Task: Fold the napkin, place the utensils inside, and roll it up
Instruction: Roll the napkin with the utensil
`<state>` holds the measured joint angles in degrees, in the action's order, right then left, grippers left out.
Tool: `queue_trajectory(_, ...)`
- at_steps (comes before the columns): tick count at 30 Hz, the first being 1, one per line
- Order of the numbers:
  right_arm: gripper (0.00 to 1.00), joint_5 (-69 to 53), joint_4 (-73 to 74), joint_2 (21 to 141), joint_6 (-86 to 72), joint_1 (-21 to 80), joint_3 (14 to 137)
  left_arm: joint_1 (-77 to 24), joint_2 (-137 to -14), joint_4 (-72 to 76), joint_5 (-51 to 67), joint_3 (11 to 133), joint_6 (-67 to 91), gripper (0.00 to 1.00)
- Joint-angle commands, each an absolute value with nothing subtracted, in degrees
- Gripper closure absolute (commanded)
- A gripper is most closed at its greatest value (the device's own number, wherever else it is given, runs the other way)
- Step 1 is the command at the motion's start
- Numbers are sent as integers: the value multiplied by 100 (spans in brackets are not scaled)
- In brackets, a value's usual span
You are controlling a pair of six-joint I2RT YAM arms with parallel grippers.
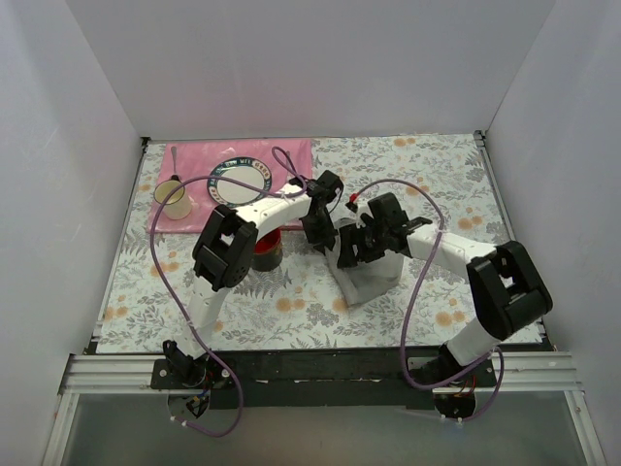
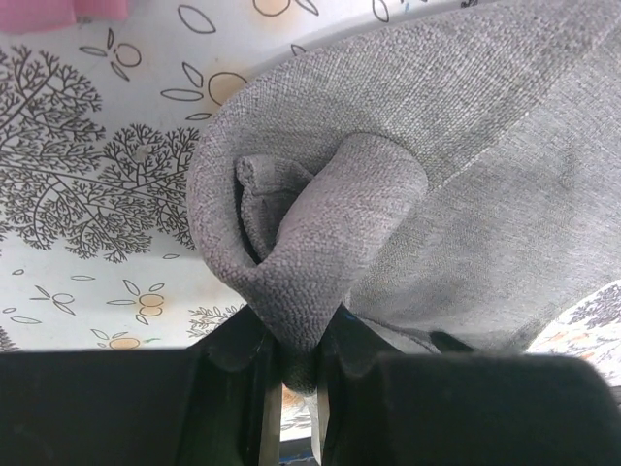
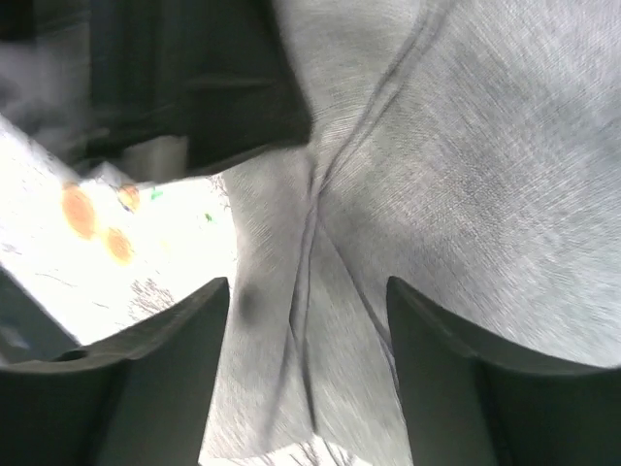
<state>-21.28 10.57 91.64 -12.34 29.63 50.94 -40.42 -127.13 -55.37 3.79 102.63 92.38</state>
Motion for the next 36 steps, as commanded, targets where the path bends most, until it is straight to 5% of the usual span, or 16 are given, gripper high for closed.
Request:
queue_trajectory(1, 21, -267, 1846, 8526, -431, 3821, 5344, -3999, -13043, -6389, 509, 10397, 8807, 100)
queue_trajectory(17, 22, 4543, 1239, 9570, -905, 6477, 5475, -3885, -12929, -6337, 879, 10011, 8894, 100)
queue_trajectory(23, 37, 4931, 1495, 10099, -1406, 6548, 5565, -3885, -12929, -6390, 809, 10037, 8868, 100)
queue_trajectory(26, 56, 4668, 1249, 9967, -1485, 6487, 5354, -3885, -12920, -6381, 756, 10020, 8842, 100)
queue_trajectory(27, 73, 4476, 1118, 9897, -1485, 6425, 5283, -3885, -12920, -6372, 695, 10028, 8833, 100)
queue_trajectory(30, 90, 3853, 897, 9748, -1512, 6162, 5037, -3885, -12911, -6337, 624, 10081, 8728, 100)
queue_trajectory(36, 99, 2140, 168, 9335, -1503, 5618, 4510, -3885, -12824, -6030, 641, 10046, 8395, 100)
